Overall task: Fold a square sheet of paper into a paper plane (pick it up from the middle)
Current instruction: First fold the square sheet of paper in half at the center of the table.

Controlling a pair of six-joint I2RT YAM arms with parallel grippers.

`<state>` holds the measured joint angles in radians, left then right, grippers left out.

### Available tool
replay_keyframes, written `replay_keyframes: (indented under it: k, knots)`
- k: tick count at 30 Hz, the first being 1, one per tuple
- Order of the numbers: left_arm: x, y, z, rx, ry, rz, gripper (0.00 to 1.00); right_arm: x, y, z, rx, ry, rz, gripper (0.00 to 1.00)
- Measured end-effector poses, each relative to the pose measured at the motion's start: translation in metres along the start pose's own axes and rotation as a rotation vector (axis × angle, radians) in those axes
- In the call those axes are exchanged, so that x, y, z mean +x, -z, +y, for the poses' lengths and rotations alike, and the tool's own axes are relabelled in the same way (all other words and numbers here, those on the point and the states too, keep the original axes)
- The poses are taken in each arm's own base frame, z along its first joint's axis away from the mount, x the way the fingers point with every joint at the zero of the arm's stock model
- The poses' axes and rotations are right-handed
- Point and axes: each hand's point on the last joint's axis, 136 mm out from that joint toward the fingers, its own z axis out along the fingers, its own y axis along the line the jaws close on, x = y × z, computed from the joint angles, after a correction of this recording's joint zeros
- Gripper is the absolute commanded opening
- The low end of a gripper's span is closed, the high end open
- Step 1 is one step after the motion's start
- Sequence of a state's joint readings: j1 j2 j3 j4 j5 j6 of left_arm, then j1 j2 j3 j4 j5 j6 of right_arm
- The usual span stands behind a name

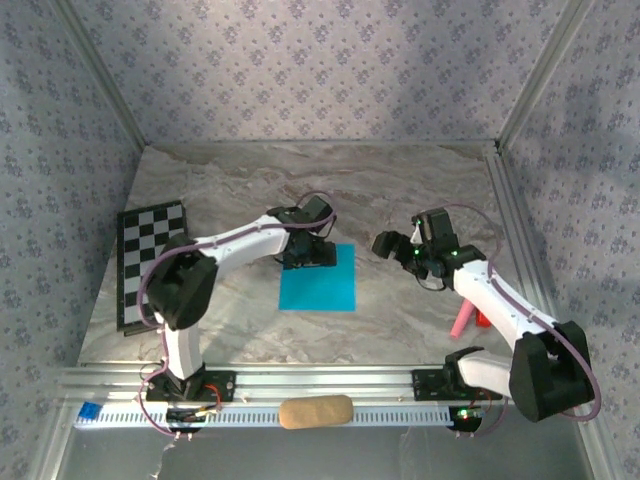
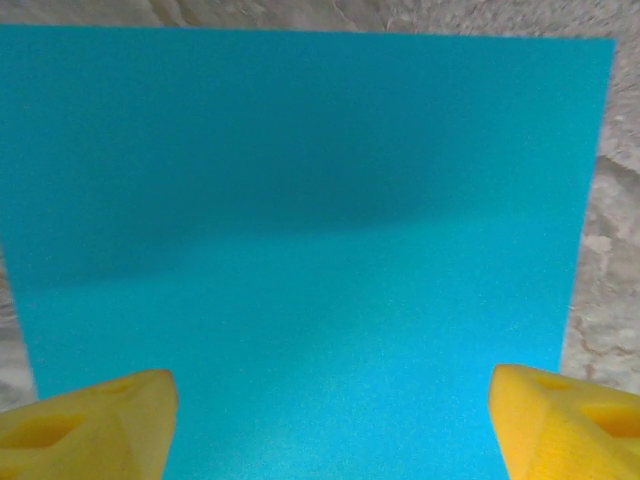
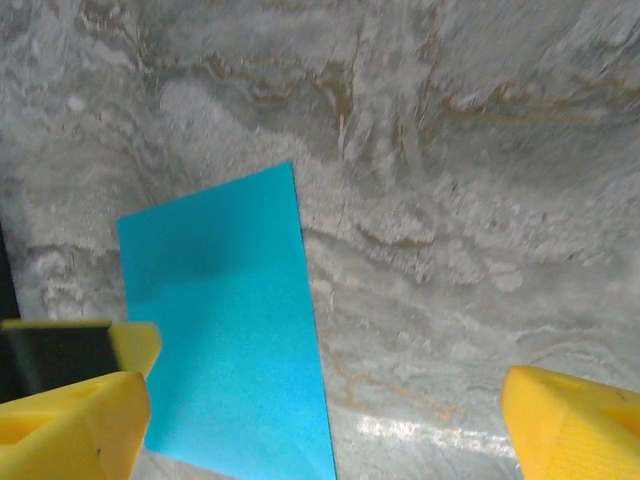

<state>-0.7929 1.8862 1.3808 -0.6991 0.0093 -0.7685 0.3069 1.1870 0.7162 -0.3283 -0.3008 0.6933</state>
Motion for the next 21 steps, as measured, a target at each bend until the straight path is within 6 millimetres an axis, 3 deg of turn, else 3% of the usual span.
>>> replay_keyframes:
  k: [9,21]
  knots:
    - [0.003,-0.024,-0.001,-0.065,-0.007,0.069,0.82,0.026,-0.008,-0.010,-0.023,0.008,0.086,1.00]
    - [0.006,-0.023,-0.001,-0.105,-0.018,0.088,0.83,0.030,-0.010,-0.017,-0.016,-0.007,0.097,1.00]
